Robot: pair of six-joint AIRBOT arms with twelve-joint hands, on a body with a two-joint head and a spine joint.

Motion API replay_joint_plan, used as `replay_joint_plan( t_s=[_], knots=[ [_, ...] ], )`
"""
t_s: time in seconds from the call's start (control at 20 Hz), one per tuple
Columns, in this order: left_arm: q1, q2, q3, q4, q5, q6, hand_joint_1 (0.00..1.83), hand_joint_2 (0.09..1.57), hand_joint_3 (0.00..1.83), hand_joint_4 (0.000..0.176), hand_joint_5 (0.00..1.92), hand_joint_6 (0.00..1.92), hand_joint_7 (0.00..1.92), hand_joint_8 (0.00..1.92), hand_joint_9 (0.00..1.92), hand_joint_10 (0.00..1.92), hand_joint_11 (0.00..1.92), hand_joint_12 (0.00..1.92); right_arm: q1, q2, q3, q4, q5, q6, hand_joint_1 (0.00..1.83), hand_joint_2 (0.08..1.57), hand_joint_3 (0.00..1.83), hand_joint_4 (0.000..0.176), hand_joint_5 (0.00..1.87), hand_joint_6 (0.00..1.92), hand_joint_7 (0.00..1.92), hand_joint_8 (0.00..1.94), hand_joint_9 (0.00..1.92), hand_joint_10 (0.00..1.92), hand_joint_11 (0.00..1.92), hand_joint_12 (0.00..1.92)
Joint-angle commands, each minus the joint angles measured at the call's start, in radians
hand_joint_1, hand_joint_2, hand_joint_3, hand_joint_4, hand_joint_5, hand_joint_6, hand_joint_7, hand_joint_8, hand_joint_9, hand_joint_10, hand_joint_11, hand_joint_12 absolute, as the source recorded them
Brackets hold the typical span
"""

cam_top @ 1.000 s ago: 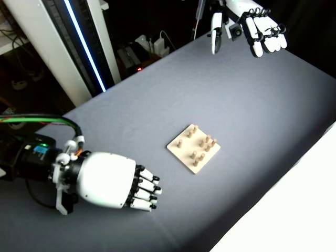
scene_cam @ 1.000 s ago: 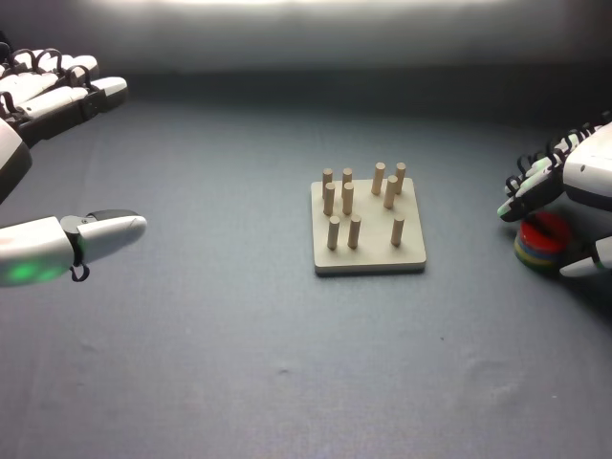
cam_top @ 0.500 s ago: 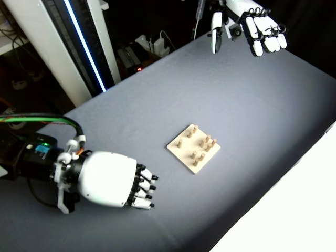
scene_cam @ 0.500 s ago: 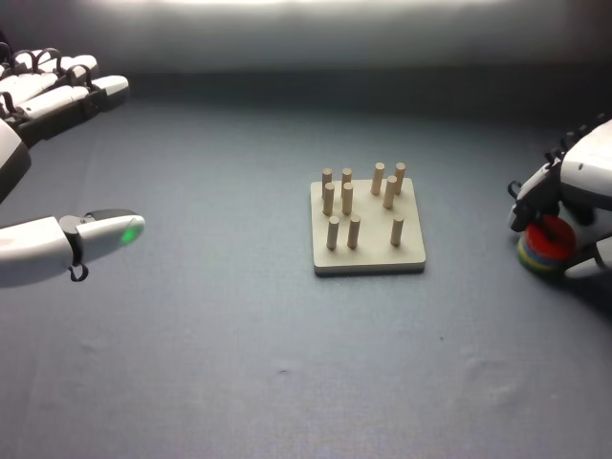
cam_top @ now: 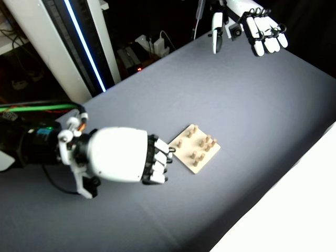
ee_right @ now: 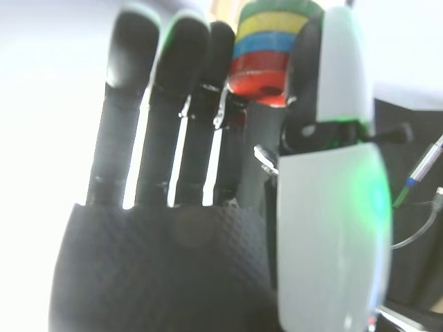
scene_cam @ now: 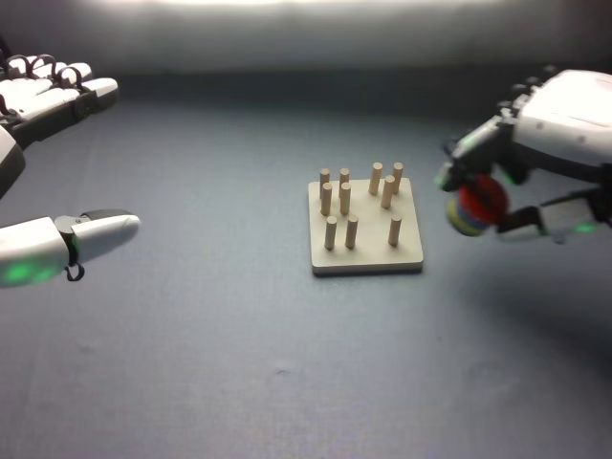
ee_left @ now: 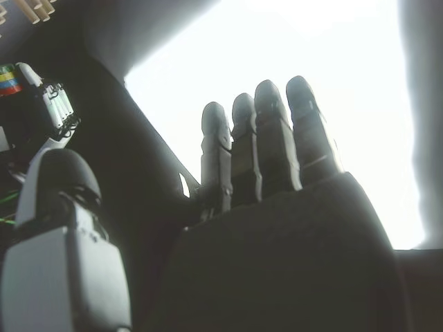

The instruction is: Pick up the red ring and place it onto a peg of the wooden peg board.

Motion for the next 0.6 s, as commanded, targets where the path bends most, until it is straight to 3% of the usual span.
replay_joint_plan(
  t_s=[0.0,0.05,0.1,0.15,0.25,0.3,0.35,0.4,0.5,0.55],
  knots=[
    [-0.007,-0.001,0.002,0.002,-0.134,-0.003,0.51,1.02,0.0,0.0,0.33,0.0,0.23,0.0,0.19,0.0,0.0,0.34,0.021,-0.01,0.006,0.02,0.115,0.006,1.28,1.08,0.0,0.0,1.16,0.43,1.04,1.16,1.0,1.2,0.85,1.59],
    [-0.007,-0.001,0.003,0.002,-0.133,-0.003,0.51,1.02,0.0,0.017,0.31,0.0,0.21,0.0,0.17,0.0,0.0,0.26,0.029,-0.022,0.011,0.011,0.11,0.006,1.29,1.04,0.0,0.0,1.17,0.47,1.16,0.94,1.0,1.07,0.74,1.52],
    [-0.007,-0.001,0.003,0.003,-0.132,-0.003,0.53,1.02,0.0,0.012,0.31,0.0,0.23,0.0,0.19,0.01,0.0,0.3,0.037,-0.033,0.016,0.004,0.102,0.006,1.27,1.03,0.0,0.0,1.11,0.71,1.28,0.57,1.05,0.74,0.73,1.19],
    [-0.007,-0.001,0.003,0.004,-0.133,-0.003,0.53,1.01,0.0,0.01,0.32,0.0,0.23,0.0,0.2,0.01,0.0,0.34,0.044,-0.046,0.024,-0.004,0.089,0.008,1.27,1.02,0.0,0.0,1.11,0.73,1.32,0.47,1.13,0.52,0.72,1.09],
    [-0.007,-0.001,0.004,0.004,-0.134,-0.003,0.57,1.01,0.0,0.0,0.32,0.0,0.23,0.0,0.2,0.0,0.0,0.47,0.05,-0.075,0.046,-0.019,0.07,0.025,1.26,1.03,0.0,0.0,1.09,0.79,1.27,0.55,1.24,0.33,0.8,1.09],
    [-0.007,-0.001,0.004,0.004,-0.134,-0.003,0.57,1.01,0.0,0.0,0.32,0.0,0.23,0.0,0.2,0.0,0.0,0.47,0.05,-0.084,0.053,-0.023,0.062,0.029,1.26,1.03,0.0,0.0,1.09,0.79,1.27,0.55,1.24,0.33,0.8,1.09],
    [-0.007,-0.002,0.005,0.004,-0.133,-0.003,0.56,1.02,0.0,0.012,0.3,0.0,0.22,0.0,0.2,0.0,0.0,0.49,0.052,-0.093,0.059,-0.031,0.049,0.029,1.37,1.03,0.01,0.0,1.06,0.81,1.27,0.47,1.1,0.83,0.81,1.06],
    [-0.007,-0.002,0.005,0.005,-0.133,-0.003,0.57,1.02,0.0,0.02,0.3,0.0,0.21,0.0,0.18,0.0,0.0,0.44,0.054,-0.096,0.062,-0.037,0.041,0.029,1.39,1.04,0.0,0.0,1.05,0.84,1.26,0.47,1.05,0.96,0.8,1.08],
    [-0.007,-0.002,0.005,0.006,-0.131,-0.004,0.58,1.02,0.0,0.036,0.29,0.0,0.2,0.0,0.17,0.0,0.0,0.35,0.058,-0.101,0.07,-0.044,0.024,0.029,1.39,1.04,0.0,0.0,1.03,0.89,1.24,0.49,1.03,1.0,0.72,1.14],
    [-0.007,-0.002,0.005,0.007,-0.131,-0.004,0.57,1.03,0.0,0.025,0.29,0.0,0.2,0.0,0.17,0.0,0.0,0.31,0.058,-0.102,0.073,-0.045,0.019,0.029,1.39,1.05,0.0,0.0,1.03,0.88,1.21,0.54,1.03,1.03,0.73,1.18]
  ],
)
